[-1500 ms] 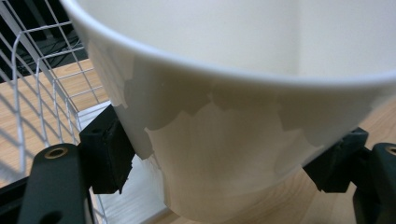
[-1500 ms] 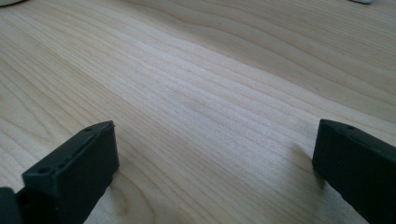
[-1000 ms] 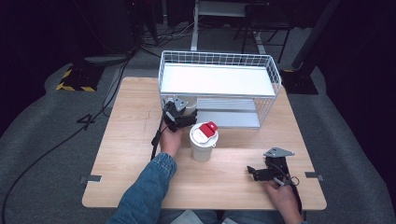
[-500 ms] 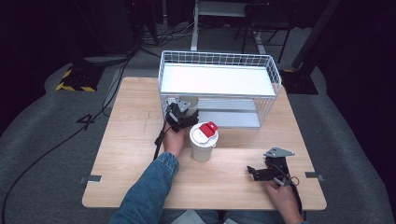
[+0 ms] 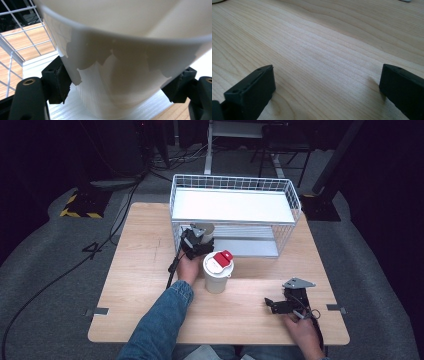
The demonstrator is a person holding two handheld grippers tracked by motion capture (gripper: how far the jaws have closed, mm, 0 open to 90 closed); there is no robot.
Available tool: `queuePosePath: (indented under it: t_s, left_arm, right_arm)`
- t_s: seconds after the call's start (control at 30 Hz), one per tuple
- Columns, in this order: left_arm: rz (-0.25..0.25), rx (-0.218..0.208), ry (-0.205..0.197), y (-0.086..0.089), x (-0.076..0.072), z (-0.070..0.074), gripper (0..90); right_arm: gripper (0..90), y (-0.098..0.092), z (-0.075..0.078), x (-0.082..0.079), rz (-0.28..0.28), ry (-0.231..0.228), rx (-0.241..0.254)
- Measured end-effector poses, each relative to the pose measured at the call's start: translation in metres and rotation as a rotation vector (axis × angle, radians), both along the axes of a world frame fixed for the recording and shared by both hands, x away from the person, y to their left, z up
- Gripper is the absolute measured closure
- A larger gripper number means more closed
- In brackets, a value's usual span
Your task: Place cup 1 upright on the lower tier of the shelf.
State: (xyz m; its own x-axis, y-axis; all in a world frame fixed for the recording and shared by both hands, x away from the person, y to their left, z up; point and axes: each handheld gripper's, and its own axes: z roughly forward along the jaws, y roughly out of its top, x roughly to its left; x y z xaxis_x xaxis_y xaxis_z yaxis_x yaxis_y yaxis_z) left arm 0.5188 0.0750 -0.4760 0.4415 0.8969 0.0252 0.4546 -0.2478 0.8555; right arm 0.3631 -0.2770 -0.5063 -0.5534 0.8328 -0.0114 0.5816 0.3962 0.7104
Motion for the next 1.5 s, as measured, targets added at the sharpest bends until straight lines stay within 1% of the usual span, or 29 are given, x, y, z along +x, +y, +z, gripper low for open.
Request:
queuePosePath:
  t_s: [0.03, 0.07, 0.1, 0.13, 0.23, 0.27, 0.4, 0.43, 0.53, 0.57, 0.7, 0.73, 0.77, 0.8, 0.83, 0.87, 0.93, 0.97, 1.0, 1.07, 1.17, 1.2, 1.27, 1.3, 1.33, 1.4, 1.43, 1.47, 1.5]
  left_arm:
    - [-0.011, -0.004, 0.009, 0.000, 0.001, -0.001, 22.3]
    - [-0.002, 0.002, 0.010, 0.000, 0.001, -0.001, 22.3]
    - [0.003, -0.007, 0.022, -0.001, 0.001, -0.003, 22.3]
    - [0.003, -0.020, 0.025, 0.000, 0.002, -0.004, 22.4]
    - [0.010, -0.026, 0.035, 0.001, 0.004, -0.003, 22.3]
    - [0.013, -0.029, 0.047, 0.002, 0.004, -0.003, 22.3]
    - [0.002, -0.037, 0.050, 0.004, 0.006, -0.003, 20.8]
    - [0.019, -0.051, 0.049, 0.004, 0.006, -0.003, 18.7]
    - [0.019, -0.056, 0.049, 0.004, 0.006, -0.003, 15.2]
    - [0.021, -0.047, 0.045, 0.004, 0.006, -0.003, 14.8]
    - [0.025, -0.043, 0.037, 0.003, 0.004, -0.002, 14.8]
    - [0.036, -0.042, 0.024, 0.002, 0.003, -0.001, 14.8]
    - [0.027, -0.039, 0.019, 0.001, 0.003, 0.000, 14.7]
    - [0.003, -0.022, 0.006, 0.001, 0.001, 0.002, 14.4]
    - [0.003, -0.022, 0.006, 0.001, 0.001, 0.002, 14.0]
    - [0.017, -0.001, -0.004, 0.000, -0.003, 0.004, 12.5]
    - [0.022, 0.013, -0.012, -0.001, -0.006, 0.006, 10.0]
    - [0.021, 0.005, -0.024, -0.001, -0.008, 0.007, 10.0]
    - [0.021, 0.005, -0.024, -0.001, -0.008, 0.007, 9.9]
    - [0.013, 0.002, -0.036, 0.001, -0.015, 0.012, 9.1]
    - [0.011, -0.012, -0.037, 0.003, -0.019, 0.014, 9.1]
    - [0.010, -0.024, -0.044, 0.003, -0.024, 0.017, 9.1]
    - [0.008, -0.017, -0.052, 0.004, -0.029, 0.020, 9.1]
    - [0.008, -0.017, -0.052, 0.004, -0.029, 0.020, 9.1]
    - [0.003, -0.019, -0.060, 0.005, -0.034, 0.024, 9.2]
    - [-0.001, -0.022, -0.064, 0.006, -0.037, 0.026, 9.6]
    - [0.009, -0.033, -0.069, 0.007, -0.042, 0.029, 12.1]
    - [0.009, -0.033, -0.069, 0.007, -0.042, 0.029, 14.2]
    - [0.030, -0.026, -0.070, 0.008, -0.047, 0.032, 15.5]
  right_arm:
    - [0.5, 0.000, 0.000, 0.000, 0.000, 0.000, 0.000]
    - [0.5, 0.000, 0.000, 0.000, 0.000, 0.000, 0.000]
    - [0.5, 0.000, 0.000, 0.000, 0.000, 0.000, 0.000]
    - [0.5, 0.000, 0.000, 0.000, 0.000, 0.000, 0.000]
    - [0.5, 0.000, 0.000, 0.000, 0.000, 0.000, 0.000]
    - [0.5, 0.000, 0.000, 0.000, 0.000, 0.000, 0.000]
    - [0.5, 0.000, 0.000, 0.000, 0.000, 0.000, 0.000]
    - [0.5, 0.000, 0.000, 0.000, 0.000, 0.000, 0.000]
    - [0.5, 0.000, 0.000, 0.000, 0.000, 0.000, 0.000]
    - [0.5, 0.000, 0.000, 0.000, 0.000, 0.000, 0.000]
    - [0.5, 0.000, 0.000, 0.000, 0.000, 0.000, 0.000]
    - [0.5, 0.000, 0.000, 0.000, 0.000, 0.000, 0.000]
    - [0.5, 0.000, 0.000, 0.000, 0.000, 0.000, 0.000]
    - [0.5, 0.000, 0.000, 0.000, 0.000, 0.000, 0.000]
    - [0.5, 0.000, 0.000, 0.000, 0.000, 0.000, 0.000]
    - [0.5, 0.000, 0.000, 0.000, -0.003, -0.001, -0.001]
    - [0.5, 0.000, 0.000, 0.000, -0.003, -0.001, -0.001]
    - [0.5, 0.000, 0.000, 0.000, -0.003, -0.001, -0.001]
    - [0.5, 0.000, 0.000, 0.000, -0.003, -0.001, -0.001]
    - [0.5, 0.000, 0.000, 0.000, -0.004, -0.001, -0.001]
    - [0.5, 0.000, 0.000, 0.000, -0.004, 0.000, -0.001]
    - [0.5, 0.000, 0.000, 0.000, -0.004, 0.000, -0.001]
    - [0.5, 0.000, 0.000, 0.000, -0.004, 0.000, -0.001]
    - [0.5, 0.000, 0.000, 0.000, -0.004, 0.000, -0.001]
    - [0.5, 0.000, 0.000, 0.000, -0.003, 0.000, -0.001]
    - [0.5, 0.000, 0.000, 0.000, -0.004, 0.000, -0.001]
    - [0.5, 0.000, 0.000, 0.000, -0.003, 0.000, -0.001]
    - [0.5, 0.000, 0.000, 0.000, -0.003, 0.000, 0.000]
    - [0.5, 0.000, 0.000, 0.000, -0.003, 0.000, 0.000]
